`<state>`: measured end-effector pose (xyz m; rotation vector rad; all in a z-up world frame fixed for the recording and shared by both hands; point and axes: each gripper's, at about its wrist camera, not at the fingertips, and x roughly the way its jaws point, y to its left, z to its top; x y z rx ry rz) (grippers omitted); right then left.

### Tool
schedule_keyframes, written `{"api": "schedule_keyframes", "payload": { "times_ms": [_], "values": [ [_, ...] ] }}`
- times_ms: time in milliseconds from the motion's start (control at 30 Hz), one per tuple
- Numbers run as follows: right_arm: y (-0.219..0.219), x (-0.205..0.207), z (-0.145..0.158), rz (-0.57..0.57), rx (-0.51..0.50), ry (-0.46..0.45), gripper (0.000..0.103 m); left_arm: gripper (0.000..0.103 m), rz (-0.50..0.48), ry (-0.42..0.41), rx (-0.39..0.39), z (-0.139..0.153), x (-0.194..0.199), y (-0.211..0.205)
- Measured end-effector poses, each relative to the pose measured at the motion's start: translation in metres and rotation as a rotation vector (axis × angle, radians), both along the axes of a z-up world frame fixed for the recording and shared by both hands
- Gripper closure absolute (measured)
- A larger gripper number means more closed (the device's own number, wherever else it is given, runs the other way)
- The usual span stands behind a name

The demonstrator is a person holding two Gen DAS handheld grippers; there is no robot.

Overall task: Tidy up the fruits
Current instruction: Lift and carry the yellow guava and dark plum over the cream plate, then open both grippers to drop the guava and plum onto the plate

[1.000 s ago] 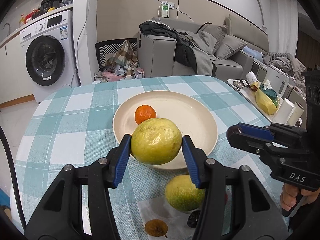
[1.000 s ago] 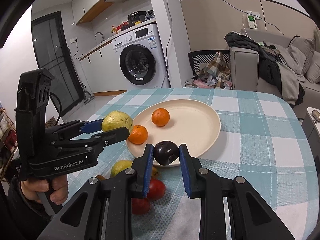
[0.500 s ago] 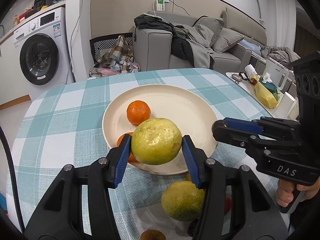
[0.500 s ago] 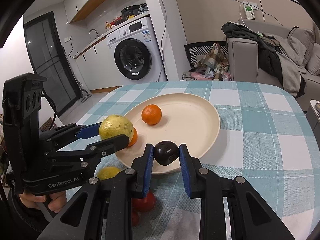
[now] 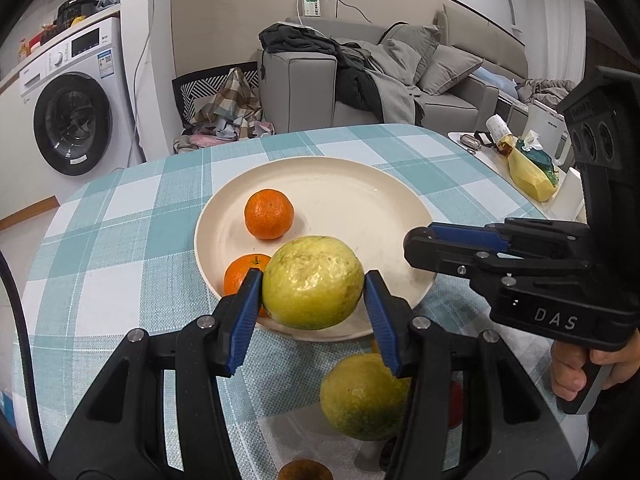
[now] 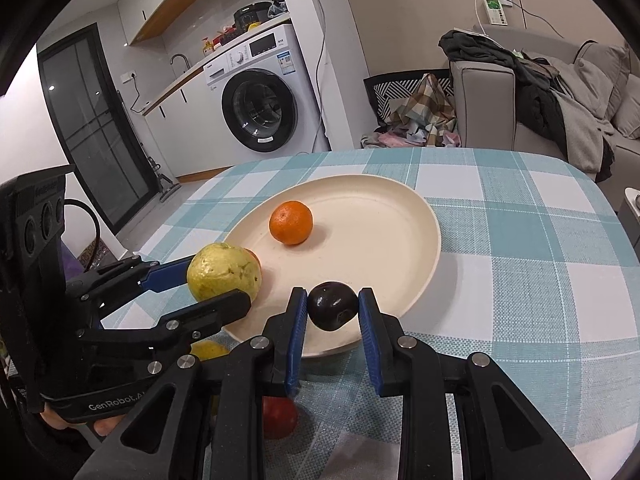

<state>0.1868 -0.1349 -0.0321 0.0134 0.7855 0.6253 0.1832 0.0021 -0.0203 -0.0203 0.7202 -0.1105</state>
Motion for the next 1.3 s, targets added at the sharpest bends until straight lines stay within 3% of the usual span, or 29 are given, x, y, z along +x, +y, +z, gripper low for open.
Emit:
{"api": "schedule_keyframes", "payload": {
  "times_ms": [733,1000,1100,1200,1233,1300],
  "values": [
    [-0.001,-0.003,-0.004,-0.015,0.0,0.004,0.075,0.054,-0.016,0.015,0.009,-0.01,0.001,0.001],
    [-0.004,-0.005,-0.002,-0.034,-0.02,-0.024,0.068,0.054,-0.013,0.02,-0.005,-0.009,0.001,0.001],
    [-0.008,-0.005,0.001,-0.052,-0.017,-0.036,0.06,0.049,-0.016,0.028,-0.012,-0.008,0.001,0.002],
    [-0.011,-0.008,0.003,-0.067,-0.016,-0.056,0.05,0.032,0.003,0.015,-0.006,-0.003,-0.003,0.004],
    [-0.013,-0.009,0.004,-0.073,-0.019,-0.062,0.047,0.022,0.01,0.01,0.0,-0.002,-0.004,0.005],
    [-0.016,-0.012,0.005,-0.081,-0.038,-0.069,0.04,0.018,0.025,-0.005,0.002,0.001,-0.01,0.008]
  ]
}}
